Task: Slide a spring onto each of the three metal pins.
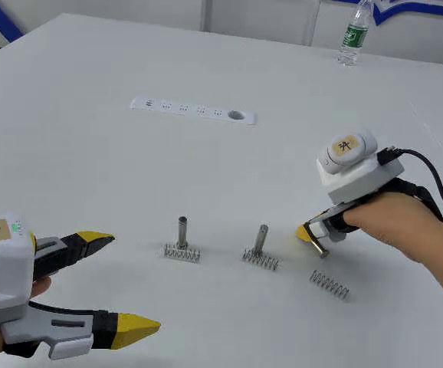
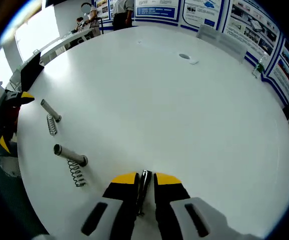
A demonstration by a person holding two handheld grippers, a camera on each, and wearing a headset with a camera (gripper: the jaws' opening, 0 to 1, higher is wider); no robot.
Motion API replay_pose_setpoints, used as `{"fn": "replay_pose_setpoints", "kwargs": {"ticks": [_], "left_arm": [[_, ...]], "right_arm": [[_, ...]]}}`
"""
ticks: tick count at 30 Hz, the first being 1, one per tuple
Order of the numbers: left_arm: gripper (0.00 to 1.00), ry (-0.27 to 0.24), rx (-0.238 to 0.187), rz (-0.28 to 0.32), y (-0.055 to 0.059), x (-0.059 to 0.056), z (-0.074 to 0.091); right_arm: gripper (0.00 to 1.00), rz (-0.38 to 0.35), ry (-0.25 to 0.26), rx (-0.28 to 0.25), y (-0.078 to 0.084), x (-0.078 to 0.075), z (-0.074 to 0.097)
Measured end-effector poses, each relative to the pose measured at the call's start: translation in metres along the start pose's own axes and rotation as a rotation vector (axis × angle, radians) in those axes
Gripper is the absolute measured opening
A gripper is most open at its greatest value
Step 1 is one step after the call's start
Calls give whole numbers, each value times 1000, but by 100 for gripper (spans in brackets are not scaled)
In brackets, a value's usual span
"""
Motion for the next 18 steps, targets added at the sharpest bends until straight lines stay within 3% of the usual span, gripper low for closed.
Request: {"fn": "replay_pose_setpoints", "kwargs": {"ticks": [18], "left_arm": [[87, 1, 5, 3, 1, 1, 1]], "right_arm": [[10, -27, -7, 70, -2, 1, -1]]}}
Point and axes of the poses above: the centre of the closed fingertips' face, and the gripper's own axes: z roughly backward along the fingers, x roughly to its left, y roughly out of its underside, the point moved 5 cm from there along z, roughly backward along the fingers, and after that the axes turned 9 degrees about y, right-handed, at the moved point
